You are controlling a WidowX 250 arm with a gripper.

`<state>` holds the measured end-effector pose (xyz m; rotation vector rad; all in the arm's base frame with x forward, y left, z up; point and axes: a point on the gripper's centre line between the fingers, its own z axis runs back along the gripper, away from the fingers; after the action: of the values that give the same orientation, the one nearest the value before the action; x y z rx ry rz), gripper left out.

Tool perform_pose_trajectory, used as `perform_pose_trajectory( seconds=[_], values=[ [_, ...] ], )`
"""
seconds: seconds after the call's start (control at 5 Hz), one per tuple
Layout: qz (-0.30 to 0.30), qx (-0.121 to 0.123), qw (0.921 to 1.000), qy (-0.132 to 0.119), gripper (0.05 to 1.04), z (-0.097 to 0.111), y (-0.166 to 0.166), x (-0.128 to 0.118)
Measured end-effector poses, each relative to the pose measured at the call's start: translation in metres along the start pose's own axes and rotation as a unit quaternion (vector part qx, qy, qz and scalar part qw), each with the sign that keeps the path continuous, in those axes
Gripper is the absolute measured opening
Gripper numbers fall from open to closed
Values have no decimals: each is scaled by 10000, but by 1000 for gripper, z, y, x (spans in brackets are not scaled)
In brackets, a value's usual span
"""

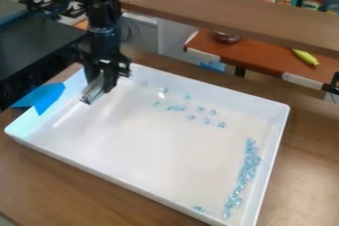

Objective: Sweep into pile

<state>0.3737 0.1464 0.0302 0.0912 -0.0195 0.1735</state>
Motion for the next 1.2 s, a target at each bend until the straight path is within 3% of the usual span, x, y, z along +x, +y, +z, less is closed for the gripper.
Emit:
perform_pose_trajectory(
  seconds=[0.6, 1.2],
  values=[
    [123, 281, 9994, 129, 390, -28, 3, 14],
    [-137, 380, 9991, 131, 390, -36, -35, 21]
  ],
)
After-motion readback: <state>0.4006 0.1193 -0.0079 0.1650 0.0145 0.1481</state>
